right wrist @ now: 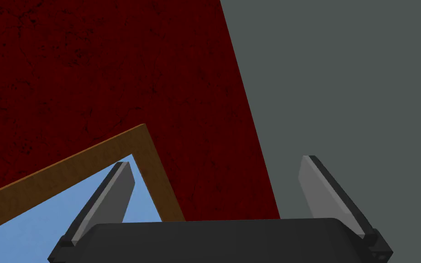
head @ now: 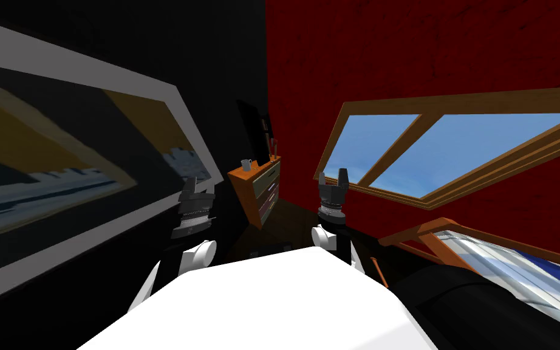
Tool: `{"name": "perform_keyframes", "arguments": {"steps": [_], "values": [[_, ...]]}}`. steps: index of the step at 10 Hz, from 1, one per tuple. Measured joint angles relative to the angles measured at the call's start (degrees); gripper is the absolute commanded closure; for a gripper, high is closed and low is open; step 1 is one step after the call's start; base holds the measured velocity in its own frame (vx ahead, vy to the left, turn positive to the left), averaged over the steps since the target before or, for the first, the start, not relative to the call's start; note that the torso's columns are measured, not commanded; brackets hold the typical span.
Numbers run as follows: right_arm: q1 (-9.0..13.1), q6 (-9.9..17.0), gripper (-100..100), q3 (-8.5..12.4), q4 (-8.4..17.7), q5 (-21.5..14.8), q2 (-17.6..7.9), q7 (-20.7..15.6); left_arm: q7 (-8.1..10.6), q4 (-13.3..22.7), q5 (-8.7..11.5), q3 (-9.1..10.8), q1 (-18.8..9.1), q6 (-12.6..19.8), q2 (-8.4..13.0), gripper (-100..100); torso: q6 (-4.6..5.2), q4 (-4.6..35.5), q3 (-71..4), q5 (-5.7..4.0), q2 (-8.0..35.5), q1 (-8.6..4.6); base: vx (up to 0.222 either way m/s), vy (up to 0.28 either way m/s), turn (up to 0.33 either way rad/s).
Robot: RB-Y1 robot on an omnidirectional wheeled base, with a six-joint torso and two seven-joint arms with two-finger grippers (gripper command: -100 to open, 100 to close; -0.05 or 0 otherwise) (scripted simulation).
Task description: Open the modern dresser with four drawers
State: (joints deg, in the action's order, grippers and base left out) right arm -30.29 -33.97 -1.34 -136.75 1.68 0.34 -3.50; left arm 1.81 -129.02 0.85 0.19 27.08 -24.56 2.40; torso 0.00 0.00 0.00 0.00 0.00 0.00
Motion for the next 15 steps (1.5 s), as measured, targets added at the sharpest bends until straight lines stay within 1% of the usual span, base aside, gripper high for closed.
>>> {"name": "perform_keyframes", "arguments": {"steps": [1,2,9,10,11,12,13,15], "values": [[0.0,0.0,0,0.0,0.0,0.0,0.0,0.0,0.0,0.0,0.0,0.0,0.0,0.0,0.0,0,0.0,2.35,-4.67,0.0,2.32,0.0,0.0,0.0,0.0],[0.0,0.0,0,0.0,0.0,0.0,0.0,0.0,0.0,0.0,0.0,0.0,0.0,0.0,0.0,0,0.0,6.0,-12.0,0.0,5.97,0.0,0.0,0.0,0.0],[0.0,0.0,0,0.0,-0.02,0.0,0.0,0.0,0.0,-0.02,0.0,0.0,0.0,-0.01,0.0,0,0.0,35.37,-70.73,0.0,35.39,0.0,0.0,0.0,0.0],[0.0,-0.01,0,0.0,-0.02,0.0,0.0,0.0,0.0,-0.02,0.0,0.0,0.0,-0.01,0.0,-100,0.0,39.6,-79.19,0.0,39.62,0.0,0.041,-0.019,-0.027],[-0.01,0.0,0,0.0,0.0,0.0,0.0,0.0,0.03,0.22,0.02,-0.05,-0.17,0.25,1.04,-100,0.01,41.47,-83.19,-0.01,41.45,-0.05,0.077,-0.049,-0.046],[-0.01,0.0,0,0.0,0.01,0.0,0.0,0.0,0.04,0.67,-0.01,-0.33,-0.2,0.54,2.32,-100,0.0,42.0,-84.37,-0.03,41.89,-0.12,0.129,-0.069,-0.063],[-0.02,0.0,0,-0.01,0.01,0.0,0.01,0.0,0.15,1.13,0.08,-0.34,-0.8,1.46,3.55,-100,0.01,42.14,-84.69,-0.04,41.94,-0.13,0.16,-0.082,-0.071],[-0.03,-0.01,0,-0.01,0.0,0.0,0.01,0.0,0.32,2.7,0.16,-0.66,-2.16,3.56,4.82,-100,0.0,42.23,-84.67,-0.04,42.12,-0.14,0.186,-0.111,-0.064]]}}
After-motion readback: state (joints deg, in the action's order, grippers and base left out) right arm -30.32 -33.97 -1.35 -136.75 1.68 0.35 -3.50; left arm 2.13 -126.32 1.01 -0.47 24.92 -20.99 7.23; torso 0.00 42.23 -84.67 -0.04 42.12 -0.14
